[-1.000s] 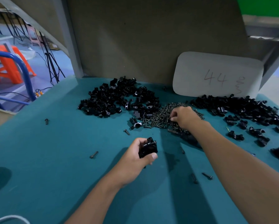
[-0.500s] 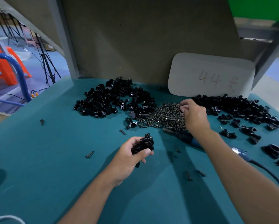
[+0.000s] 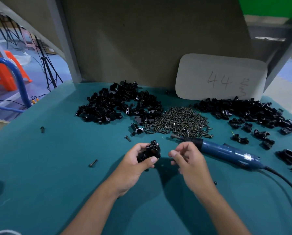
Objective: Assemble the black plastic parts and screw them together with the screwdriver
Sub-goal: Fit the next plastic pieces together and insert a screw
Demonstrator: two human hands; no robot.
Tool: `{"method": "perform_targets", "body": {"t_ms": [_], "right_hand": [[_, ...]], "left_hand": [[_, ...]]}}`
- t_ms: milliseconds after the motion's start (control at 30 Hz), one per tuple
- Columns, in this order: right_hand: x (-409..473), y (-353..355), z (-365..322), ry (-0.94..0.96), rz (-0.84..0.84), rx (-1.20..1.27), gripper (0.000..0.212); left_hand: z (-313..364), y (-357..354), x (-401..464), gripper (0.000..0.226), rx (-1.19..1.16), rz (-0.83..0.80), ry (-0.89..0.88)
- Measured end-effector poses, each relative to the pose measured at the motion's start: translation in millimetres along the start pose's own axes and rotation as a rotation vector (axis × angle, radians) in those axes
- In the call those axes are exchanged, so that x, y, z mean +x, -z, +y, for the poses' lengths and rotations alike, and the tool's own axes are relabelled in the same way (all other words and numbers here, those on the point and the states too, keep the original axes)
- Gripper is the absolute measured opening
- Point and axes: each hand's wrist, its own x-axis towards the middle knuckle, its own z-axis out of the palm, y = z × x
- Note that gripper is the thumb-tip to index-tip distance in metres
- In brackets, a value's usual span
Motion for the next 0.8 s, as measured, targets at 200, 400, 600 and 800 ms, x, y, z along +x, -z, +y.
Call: {"method": "perform_targets", "body": {"t_ms": [200, 400, 600, 800], "right_hand": [[-0.1, -2.5, 8.1, -0.283, -0.092, 0.439, 0.017], [-0.9, 2.0, 11.6, -0.084, -0.092, 0.322, 0.018], [-4.4, -2.7, 9.8, 0.126, -0.01, 0.018, 0.026], [-10.7, -7.0, 8.2, 0.27, 0.024, -0.156, 0.019]], "left_hand": [[-1.4, 0.3, 0.6, 0.032, 0.051, -0.006, -0.009], [-1.1, -0.5, 1.3, 0.032, 0.053, -0.004, -0.006], [0.9, -1.9, -0.8, 0.032, 0.104, -0.035, -0.018], [2.1, -0.7, -2.2, 0.03, 0.084, -0.073, -0.023]]}}
